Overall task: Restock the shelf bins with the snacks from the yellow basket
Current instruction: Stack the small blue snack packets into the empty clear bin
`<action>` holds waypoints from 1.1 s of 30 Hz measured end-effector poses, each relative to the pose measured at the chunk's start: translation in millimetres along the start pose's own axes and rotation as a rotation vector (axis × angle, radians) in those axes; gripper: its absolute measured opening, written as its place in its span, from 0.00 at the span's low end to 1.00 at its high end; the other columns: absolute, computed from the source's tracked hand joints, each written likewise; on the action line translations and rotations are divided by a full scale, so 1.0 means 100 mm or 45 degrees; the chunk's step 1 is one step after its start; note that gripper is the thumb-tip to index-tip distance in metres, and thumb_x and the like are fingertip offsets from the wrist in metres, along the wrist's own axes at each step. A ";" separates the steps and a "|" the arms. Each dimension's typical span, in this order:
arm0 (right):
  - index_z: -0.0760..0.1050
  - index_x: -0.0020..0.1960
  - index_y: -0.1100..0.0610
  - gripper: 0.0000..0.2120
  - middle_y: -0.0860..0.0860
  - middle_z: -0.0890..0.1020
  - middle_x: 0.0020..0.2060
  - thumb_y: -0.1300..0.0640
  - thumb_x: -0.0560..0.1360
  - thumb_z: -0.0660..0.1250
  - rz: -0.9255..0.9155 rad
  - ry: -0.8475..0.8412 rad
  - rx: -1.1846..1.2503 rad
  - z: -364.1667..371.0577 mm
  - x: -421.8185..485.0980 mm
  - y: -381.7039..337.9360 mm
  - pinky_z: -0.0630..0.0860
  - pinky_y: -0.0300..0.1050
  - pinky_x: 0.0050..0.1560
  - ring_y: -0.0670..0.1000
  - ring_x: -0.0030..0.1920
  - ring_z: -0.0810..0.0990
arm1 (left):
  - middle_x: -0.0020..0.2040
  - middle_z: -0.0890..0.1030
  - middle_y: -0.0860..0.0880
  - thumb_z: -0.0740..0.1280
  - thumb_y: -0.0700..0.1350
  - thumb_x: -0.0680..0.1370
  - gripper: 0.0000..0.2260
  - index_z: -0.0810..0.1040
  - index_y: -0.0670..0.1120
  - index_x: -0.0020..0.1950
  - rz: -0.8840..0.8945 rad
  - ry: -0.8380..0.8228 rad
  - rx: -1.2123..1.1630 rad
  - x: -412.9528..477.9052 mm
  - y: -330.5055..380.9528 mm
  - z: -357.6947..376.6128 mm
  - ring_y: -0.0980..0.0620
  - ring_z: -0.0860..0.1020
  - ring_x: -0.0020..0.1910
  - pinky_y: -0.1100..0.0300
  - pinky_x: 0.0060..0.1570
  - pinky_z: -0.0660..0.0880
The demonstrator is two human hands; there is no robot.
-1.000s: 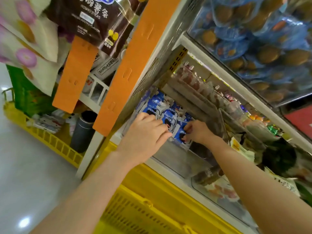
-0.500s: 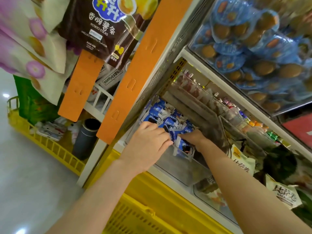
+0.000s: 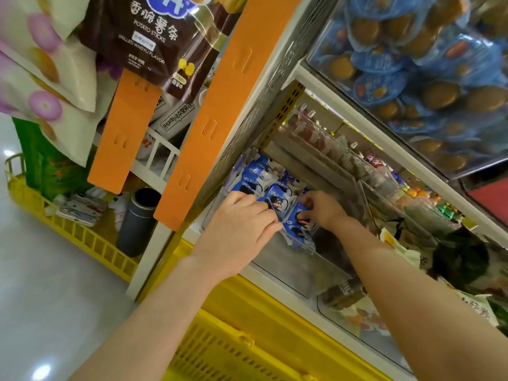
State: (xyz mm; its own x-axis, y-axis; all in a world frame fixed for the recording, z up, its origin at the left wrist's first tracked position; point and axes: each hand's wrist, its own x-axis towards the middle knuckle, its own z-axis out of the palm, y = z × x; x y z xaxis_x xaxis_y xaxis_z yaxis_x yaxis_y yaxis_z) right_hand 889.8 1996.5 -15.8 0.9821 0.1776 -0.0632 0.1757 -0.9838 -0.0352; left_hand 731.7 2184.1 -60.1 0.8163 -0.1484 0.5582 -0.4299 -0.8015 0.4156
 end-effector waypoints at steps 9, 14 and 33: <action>0.72 0.63 0.57 0.15 0.56 0.78 0.58 0.55 0.77 0.65 0.032 0.092 -0.114 -0.02 -0.16 -0.14 0.74 0.50 0.56 0.56 0.56 0.77 | 0.53 0.79 0.56 0.43 0.57 0.77 0.24 0.76 0.53 0.56 -0.008 -0.024 0.084 0.01 0.00 0.01 0.57 0.72 0.54 0.63 0.59 0.54; 0.73 0.60 0.55 0.17 0.55 0.81 0.52 0.46 0.80 0.55 -0.126 0.281 0.170 -0.13 -0.83 -0.36 0.76 0.53 0.51 0.56 0.51 0.80 | 0.57 0.77 0.54 0.49 0.52 0.81 0.16 0.73 0.52 0.60 -0.090 -0.037 0.146 -0.01 0.08 0.02 0.54 0.70 0.58 0.59 0.62 0.58; 0.66 0.66 0.52 0.15 0.47 0.71 0.57 0.51 0.81 0.54 0.003 -0.106 0.179 2.13 -3.16 1.18 0.67 0.38 0.57 0.48 0.57 0.71 | 0.64 0.67 0.52 0.50 0.47 0.82 0.15 0.65 0.49 0.67 -0.175 -0.822 0.070 -1.75 1.01 1.60 0.53 0.64 0.65 0.56 0.69 0.58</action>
State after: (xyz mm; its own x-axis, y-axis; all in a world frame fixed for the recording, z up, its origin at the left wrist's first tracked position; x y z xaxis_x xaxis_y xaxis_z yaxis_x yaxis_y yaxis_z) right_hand 585.9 1828.9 -212.2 0.9725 0.1823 -0.1453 0.1562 -0.9723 -0.1741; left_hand 607.5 2036.8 -230.7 0.9370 -0.3462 -0.0469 -0.2989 -0.8638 0.4057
